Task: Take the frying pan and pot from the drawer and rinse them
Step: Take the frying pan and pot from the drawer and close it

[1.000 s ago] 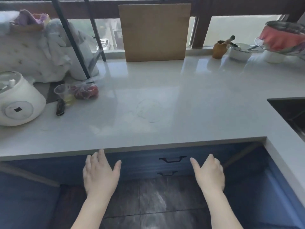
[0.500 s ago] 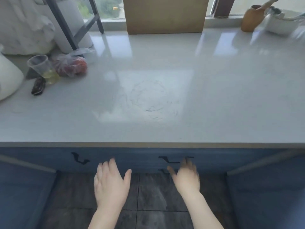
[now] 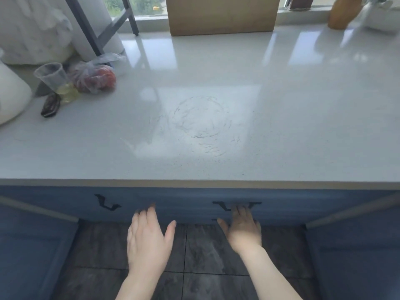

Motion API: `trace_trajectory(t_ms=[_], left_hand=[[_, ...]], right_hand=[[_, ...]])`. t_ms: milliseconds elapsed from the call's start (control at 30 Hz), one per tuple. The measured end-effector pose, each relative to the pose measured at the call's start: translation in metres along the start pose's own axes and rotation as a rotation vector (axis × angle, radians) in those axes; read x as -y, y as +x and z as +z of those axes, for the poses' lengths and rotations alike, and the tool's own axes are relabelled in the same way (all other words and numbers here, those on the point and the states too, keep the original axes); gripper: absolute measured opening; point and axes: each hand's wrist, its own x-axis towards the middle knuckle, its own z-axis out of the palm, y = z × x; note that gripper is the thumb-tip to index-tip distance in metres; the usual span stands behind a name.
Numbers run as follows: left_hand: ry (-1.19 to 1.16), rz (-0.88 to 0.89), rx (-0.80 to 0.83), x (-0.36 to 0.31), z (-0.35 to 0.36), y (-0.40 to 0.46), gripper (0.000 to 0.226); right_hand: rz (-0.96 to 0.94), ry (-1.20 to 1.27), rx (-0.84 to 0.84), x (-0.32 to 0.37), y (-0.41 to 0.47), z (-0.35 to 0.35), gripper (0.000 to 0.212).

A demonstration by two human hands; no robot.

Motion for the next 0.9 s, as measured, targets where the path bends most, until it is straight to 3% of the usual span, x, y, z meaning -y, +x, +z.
trace_trajectory(t_ms=[133,267,400,567,733,900], left_hand=[[-0.017,0.039,-0.018,-0.001,-0.004,-0.003,0.065],[-0.093,0.092,-0.135,0.003,-0.011,-0.009,0.063],[-0.117,0.108,-0.204,0.011,-0.021,-0.016,0.075],[-0.1,0.027,-0.196,0.016,-0.031,-0.011,0.083],[-0.065,0.007,-0.167,0.019,-0.032,-0.001,0.088],[-0.041,0.004,-0.146,0.025,-0.024,-0.009,0.09]], right_hand=[[0.012,0.002,0.003,0.001,-0.008,0.002,0.074],[-0.008,-0.045,0.049,-0.005,-0.029,0.009,0.081],[-0.035,-0.019,0.113,-0.014,-0.03,-0.005,0.078],[-0.024,-0.11,0.207,-0.011,-0.03,-0.02,0.114],[-0.046,-0.171,0.166,-0.007,-0.018,-0.025,0.089],[-0.027,-0.216,0.154,-0.009,-0.026,-0.018,0.089]])
